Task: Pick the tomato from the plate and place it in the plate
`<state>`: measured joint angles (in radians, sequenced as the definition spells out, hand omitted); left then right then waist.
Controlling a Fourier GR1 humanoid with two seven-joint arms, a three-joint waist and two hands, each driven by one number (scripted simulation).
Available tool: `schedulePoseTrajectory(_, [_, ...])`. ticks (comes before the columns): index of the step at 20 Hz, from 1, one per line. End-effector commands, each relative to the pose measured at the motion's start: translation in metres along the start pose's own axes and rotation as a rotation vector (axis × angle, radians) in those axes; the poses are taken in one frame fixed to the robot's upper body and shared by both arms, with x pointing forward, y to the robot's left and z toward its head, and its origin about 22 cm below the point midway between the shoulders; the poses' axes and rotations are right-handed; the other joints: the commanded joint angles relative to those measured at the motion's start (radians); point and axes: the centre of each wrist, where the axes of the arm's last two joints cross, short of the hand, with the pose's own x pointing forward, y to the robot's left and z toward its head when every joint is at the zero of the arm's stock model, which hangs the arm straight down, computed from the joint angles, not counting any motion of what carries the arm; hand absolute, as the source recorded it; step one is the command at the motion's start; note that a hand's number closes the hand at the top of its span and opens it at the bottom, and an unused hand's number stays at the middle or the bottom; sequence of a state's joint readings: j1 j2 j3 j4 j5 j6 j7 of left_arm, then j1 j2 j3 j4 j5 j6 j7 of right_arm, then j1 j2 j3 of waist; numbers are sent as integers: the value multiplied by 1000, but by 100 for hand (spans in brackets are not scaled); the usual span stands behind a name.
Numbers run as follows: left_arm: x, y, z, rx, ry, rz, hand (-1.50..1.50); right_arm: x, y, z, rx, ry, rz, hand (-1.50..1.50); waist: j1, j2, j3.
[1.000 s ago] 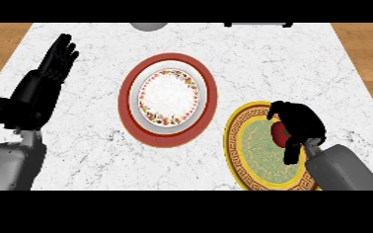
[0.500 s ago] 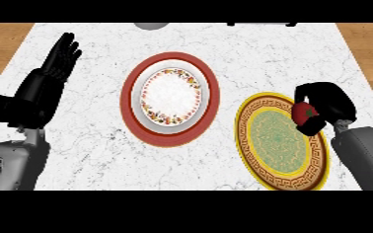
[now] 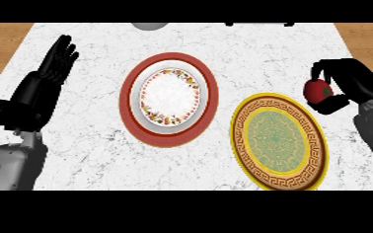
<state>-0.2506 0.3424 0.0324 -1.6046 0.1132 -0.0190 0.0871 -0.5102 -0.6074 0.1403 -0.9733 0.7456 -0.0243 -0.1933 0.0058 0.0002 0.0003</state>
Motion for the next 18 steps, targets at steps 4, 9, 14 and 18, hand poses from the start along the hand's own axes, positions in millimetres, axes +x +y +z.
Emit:
schedulePoseTrajectory(4, [5, 2, -8, 33, 20, -7, 0, 48, -35, -10, -110, -317, -258, 150, -25, -8, -1])
schedulePoseTrajectory(9, [6, 21, -1, 22, 12, -14, 0, 90, -53, -11, -114, -410, -413, 150, -11, -6, -1])
schedulePoseTrajectory(14, [13, 4, -16, 8, 12, -14, 0, 139, -55, -7, -91, -473, -429, 150, -8, -1, -1])
schedulePoseTrajectory(18, [8, 7, -10, 7, -1, 5, 0, 198, -55, 0, -60, -478, -433, 150, -8, -3, -1])
